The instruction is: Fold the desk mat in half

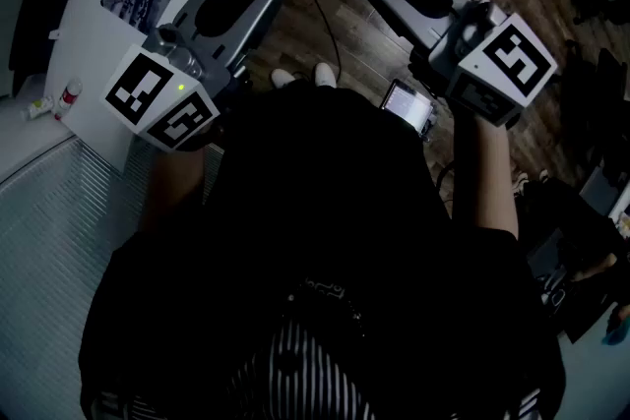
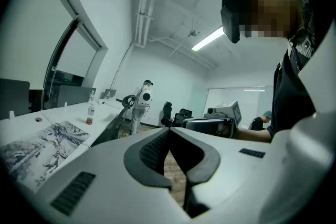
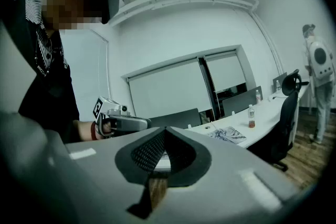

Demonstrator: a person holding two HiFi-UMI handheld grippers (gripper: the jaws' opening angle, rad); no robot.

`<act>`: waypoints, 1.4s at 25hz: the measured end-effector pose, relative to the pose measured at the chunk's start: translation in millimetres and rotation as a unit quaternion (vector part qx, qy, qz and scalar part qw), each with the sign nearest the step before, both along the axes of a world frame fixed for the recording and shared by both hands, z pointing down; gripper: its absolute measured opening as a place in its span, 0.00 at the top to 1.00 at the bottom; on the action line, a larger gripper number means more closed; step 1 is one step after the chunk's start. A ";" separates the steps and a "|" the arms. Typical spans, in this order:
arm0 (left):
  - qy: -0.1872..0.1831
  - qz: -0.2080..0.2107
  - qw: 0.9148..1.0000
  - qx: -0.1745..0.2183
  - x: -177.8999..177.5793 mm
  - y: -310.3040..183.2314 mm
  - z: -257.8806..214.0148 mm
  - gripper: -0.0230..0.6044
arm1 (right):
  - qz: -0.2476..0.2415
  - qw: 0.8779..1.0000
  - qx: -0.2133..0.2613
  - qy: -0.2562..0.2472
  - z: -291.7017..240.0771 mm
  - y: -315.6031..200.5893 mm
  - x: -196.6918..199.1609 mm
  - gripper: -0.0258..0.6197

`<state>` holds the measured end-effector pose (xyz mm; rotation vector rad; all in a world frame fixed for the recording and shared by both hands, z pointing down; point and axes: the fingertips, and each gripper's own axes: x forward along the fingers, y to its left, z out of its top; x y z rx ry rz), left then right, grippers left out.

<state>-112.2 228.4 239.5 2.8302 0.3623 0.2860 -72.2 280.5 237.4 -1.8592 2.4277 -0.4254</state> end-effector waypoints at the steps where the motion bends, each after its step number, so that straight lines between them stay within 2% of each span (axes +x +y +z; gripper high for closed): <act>1: 0.001 0.002 1.000 0.005 -0.6 1.5 -1.5 0.95 | -0.002 1.000 0.004 -0.003 -2.1 -0.3 -1.0 0.96; 5: 0.003 0.008 1.000 0.026 -3.1 6.2 -7.3 0.95 | -0.007 1.000 0.009 -0.002 -7.7 -2.2 -4.7 0.96; 11: 0.008 0.011 1.000 0.029 -5.3 10.4 -13.5 0.95 | -0.017 0.999 0.018 -0.021 -13.2 -5.3 -10.8 0.96; 20: 0.000 0.002 0.999 0.033 -8.1 7.4 -5.9 0.95 | -0.015 0.999 0.023 -0.017 -12.1 -3.9 -7.8 0.95; 23: -0.001 -0.027 0.999 0.045 -6.3 -4.0 -6.2 0.95 | -0.010 1.000 0.025 -0.002 -9.9 -2.6 -4.2 0.95; 25: 0.007 -0.057 0.998 0.027 -6.8 -14.5 -11.2 0.95 | -0.003 1.000 0.024 0.009 -6.8 -1.2 -3.1 0.95; 26: 0.013 -0.059 0.998 0.022 -7.7 -17.0 -14.5 0.95 | -0.004 0.999 0.030 0.008 -8.2 -1.5 -4.4 0.95; 30: 0.029 -0.026 0.998 0.046 -0.6 -14.2 -26.5 0.95 | -0.033 0.997 0.076 0.006 -29.6 -7.7 -1.9 0.95; 35: 0.022 -0.043 0.997 0.056 12.7 -17.9 -44.7 0.95 | -0.038 0.995 0.096 -0.004 -50.2 -8.5 27.0 0.95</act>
